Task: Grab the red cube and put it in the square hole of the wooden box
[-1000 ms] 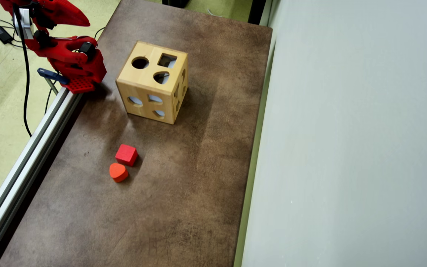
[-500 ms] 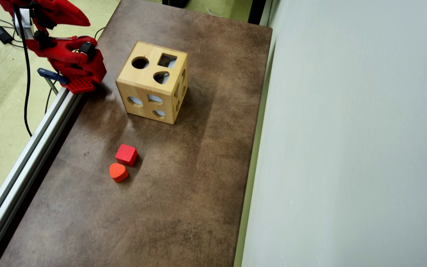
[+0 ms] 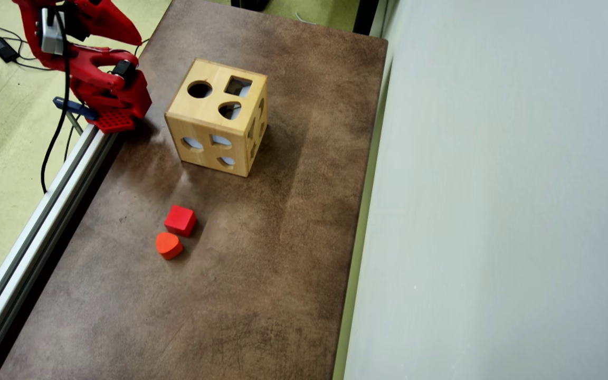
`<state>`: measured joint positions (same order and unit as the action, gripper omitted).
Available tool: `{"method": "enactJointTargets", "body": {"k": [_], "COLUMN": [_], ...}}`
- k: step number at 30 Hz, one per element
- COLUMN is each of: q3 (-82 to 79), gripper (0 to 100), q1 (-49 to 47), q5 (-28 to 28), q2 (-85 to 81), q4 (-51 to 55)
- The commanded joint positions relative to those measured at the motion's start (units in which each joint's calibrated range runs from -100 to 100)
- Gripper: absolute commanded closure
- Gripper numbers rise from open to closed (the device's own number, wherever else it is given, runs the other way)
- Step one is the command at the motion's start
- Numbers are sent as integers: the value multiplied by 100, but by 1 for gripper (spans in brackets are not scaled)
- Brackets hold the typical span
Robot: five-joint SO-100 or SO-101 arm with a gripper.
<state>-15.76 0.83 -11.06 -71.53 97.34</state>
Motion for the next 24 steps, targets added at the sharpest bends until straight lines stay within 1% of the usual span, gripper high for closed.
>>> {"method": "enactJointTargets", "body": {"k": [1,4,7,11,14,18,24], "q3": [189,189,189,189,189,189,73], "gripper": [98,98,98,98,98,98,98], "q1": [519,1106,1790,2718,3223,3521,3535], "q5": [-488,-835,-1045,-1079,-1079,-1031,-1026], "q2": [660,923,1170,1798,2299,2970,4091], "q4": [1,-7,-7,-23,-87,-562,-1414]}}
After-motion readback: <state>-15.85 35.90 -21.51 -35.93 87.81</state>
